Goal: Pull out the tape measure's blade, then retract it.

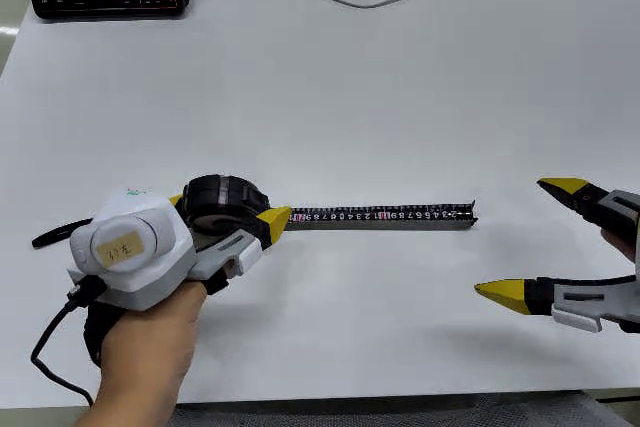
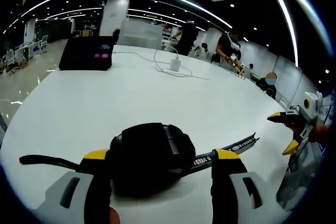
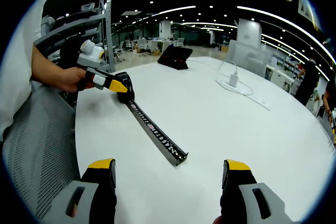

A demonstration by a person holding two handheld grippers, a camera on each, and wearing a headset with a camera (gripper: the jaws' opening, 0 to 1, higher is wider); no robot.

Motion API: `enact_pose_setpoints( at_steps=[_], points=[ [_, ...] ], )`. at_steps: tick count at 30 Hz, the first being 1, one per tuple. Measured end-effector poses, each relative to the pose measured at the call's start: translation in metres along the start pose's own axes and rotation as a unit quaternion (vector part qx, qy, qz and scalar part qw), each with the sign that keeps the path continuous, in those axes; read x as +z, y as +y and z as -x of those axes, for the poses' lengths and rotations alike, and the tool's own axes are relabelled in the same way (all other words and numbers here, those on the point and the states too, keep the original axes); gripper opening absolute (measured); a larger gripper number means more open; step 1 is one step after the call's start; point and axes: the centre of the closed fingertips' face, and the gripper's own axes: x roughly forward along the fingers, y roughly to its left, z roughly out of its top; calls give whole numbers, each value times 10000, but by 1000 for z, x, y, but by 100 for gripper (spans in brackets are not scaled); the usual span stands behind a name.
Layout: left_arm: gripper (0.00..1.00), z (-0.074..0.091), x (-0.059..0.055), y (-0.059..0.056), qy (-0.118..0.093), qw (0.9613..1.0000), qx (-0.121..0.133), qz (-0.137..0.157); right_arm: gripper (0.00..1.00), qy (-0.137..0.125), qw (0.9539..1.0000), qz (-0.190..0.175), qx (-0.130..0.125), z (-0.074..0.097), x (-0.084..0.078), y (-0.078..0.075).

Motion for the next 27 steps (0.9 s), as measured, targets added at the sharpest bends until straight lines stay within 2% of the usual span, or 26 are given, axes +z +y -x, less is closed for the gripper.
enact_pose_setpoints(
  at_steps=[4,6,9,13,16,18,27],
  points=[
    [70,-2,0,4,5,9999,119,61,73,42,10000,49,75,-2,0,-4],
    [69,-2,-1,5,13,9999,162,37,72,87,9998,110,106,-5,-1,-6],
    [68,-3,-2,6,33,9998,204,84,65,131,9994,189,240,-6,-1,-8],
    [66,-4,-2,9,77,9996,284,58,63,218,9988,290,320,-11,-3,-11],
    [66,-4,-2,10,70,9994,293,185,62,260,9983,317,410,-15,-3,-10],
    [64,-4,-3,10,95,9993,339,117,60,313,9977,396,448,-17,-3,-10],
    [62,-5,-3,12,87,9990,393,175,57,460,9960,543,544,-21,-7,-12]
  ],
)
